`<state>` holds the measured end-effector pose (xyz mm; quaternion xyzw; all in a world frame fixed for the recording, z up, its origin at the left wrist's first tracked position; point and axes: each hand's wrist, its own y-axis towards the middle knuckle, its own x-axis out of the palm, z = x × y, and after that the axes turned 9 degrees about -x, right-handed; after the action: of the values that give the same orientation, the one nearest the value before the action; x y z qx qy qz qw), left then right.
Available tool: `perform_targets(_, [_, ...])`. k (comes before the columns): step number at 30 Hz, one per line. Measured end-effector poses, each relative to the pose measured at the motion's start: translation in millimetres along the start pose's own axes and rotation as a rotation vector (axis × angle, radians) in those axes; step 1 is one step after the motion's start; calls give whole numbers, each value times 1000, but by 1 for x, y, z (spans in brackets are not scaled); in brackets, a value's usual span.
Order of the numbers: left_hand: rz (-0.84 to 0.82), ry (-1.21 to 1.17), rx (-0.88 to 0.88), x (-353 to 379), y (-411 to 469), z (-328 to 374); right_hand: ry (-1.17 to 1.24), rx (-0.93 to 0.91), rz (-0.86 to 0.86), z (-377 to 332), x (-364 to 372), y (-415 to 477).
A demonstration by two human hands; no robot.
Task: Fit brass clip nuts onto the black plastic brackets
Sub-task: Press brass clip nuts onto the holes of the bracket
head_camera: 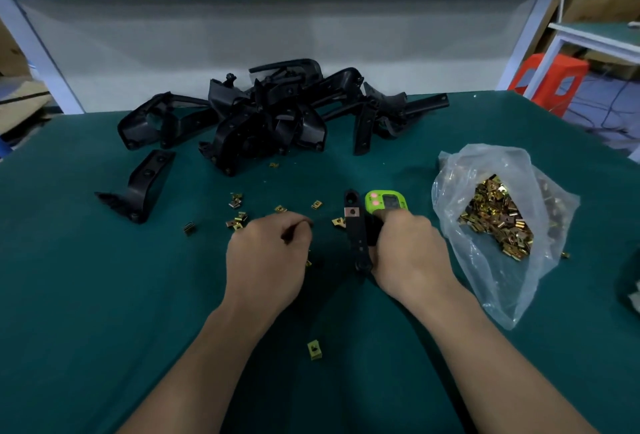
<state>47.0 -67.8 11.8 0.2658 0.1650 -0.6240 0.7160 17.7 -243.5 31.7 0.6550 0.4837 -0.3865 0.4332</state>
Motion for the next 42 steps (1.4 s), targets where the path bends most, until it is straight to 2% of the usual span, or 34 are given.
perform_targets(6, [-43, 19, 45, 3, -6, 4, -97, -39, -7, -5, 2, 0])
perform_targets(12, [-61, 79, 90, 4, -6, 0, -84, -11, -16, 0, -1, 0])
perform_targets(19, [-241, 144, 80, 7, 1, -11, -40, 39, -63, 1, -1, 2])
perform_targets(23, [-217, 112, -5, 3, 2, -14, -13, 50, -39, 2, -2, 4])
perform_targets(29, [-199, 91, 11, -1, 2, -11, 126, 112, 75, 7, -4, 9])
perform_targets(35, [-164, 65, 14, -5, 2, -11, 106, 125, 127, 7, -2, 13])
perform_targets(42, [-171, 116, 11, -1, 2, -9, -24, 14, -11, -15, 5, 16])
